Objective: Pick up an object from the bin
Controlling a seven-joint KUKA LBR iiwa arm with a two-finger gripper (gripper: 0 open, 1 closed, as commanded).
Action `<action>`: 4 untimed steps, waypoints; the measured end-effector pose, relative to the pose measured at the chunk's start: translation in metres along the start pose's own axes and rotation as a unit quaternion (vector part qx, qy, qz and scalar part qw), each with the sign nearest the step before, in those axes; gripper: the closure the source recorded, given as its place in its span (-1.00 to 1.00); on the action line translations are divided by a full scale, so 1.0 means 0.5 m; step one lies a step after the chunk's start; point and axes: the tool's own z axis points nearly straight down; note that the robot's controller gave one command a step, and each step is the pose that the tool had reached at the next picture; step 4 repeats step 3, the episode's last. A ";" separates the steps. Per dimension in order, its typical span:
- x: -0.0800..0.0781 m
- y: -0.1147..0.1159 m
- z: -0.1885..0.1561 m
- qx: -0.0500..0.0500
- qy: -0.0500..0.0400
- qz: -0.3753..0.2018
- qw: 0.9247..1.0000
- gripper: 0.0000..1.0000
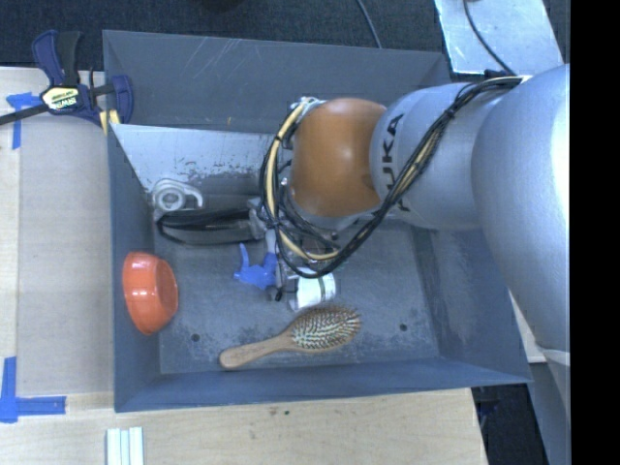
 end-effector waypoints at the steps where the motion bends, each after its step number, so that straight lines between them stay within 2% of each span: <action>1: -0.027 -0.070 0.007 0.000 0.001 -0.112 0.994 -1.00; 2: -0.008 -0.004 -0.010 0.000 -0.005 -0.009 1.000 1.00; 4: -0.008 -0.004 -0.010 0.000 -0.005 -0.009 1.000 1.00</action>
Offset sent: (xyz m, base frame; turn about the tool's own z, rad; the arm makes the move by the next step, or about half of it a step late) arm 0.0009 -0.0011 0.0012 -0.0204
